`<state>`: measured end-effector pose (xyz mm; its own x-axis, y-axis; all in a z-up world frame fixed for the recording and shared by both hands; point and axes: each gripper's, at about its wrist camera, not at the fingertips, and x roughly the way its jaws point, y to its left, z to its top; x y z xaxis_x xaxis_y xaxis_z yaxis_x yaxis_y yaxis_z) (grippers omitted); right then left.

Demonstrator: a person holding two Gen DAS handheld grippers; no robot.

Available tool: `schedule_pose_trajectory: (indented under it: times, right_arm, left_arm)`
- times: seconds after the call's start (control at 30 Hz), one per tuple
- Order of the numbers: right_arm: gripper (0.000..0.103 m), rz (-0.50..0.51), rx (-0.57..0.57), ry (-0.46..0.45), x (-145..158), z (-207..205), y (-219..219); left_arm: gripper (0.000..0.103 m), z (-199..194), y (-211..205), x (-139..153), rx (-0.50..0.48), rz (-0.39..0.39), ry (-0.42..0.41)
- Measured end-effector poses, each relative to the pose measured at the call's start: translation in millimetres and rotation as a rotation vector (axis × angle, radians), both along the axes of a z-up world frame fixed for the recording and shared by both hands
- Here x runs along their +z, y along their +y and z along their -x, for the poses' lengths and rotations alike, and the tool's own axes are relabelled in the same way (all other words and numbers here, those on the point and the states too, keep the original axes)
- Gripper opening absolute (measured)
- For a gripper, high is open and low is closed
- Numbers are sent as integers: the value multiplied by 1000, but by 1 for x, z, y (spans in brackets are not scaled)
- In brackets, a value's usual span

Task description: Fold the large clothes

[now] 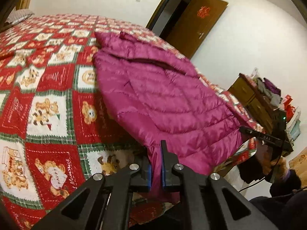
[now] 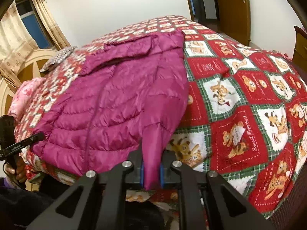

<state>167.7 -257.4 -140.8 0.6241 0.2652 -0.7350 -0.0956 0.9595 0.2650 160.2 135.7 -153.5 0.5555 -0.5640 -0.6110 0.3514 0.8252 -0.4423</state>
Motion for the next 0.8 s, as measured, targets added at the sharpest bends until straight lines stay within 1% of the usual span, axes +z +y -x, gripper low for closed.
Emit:
schedule_pose_trajectory:
  times: [0.13, 0.4, 0.5, 0.63, 0.7, 0.8]
  right_arm:
    - [14, -14, -3, -12, 9, 9, 1]
    - [14, -40, -3, -59, 34, 40, -2]
    - [14, -56, -7, -72, 41, 51, -5]
    - [14, -85, -15, -80, 50, 65, -8]
    - [14, -98, -11, -92, 58, 72, -8]
    - [14, -95, -4, -136, 79, 80, -8]
  left_arm:
    - [5, 13, 5, 15, -5, 5, -49]
    - [5, 51, 22, 48, -11, 76, -156]
    - [5, 62, 23, 53, -14, 83, -175]
    - [5, 75, 23, 60, -34, 97, -180]
    - [6, 84, 25, 70, -58, 122, -196]
    - [6, 90, 32, 91, -67, 147, -230]
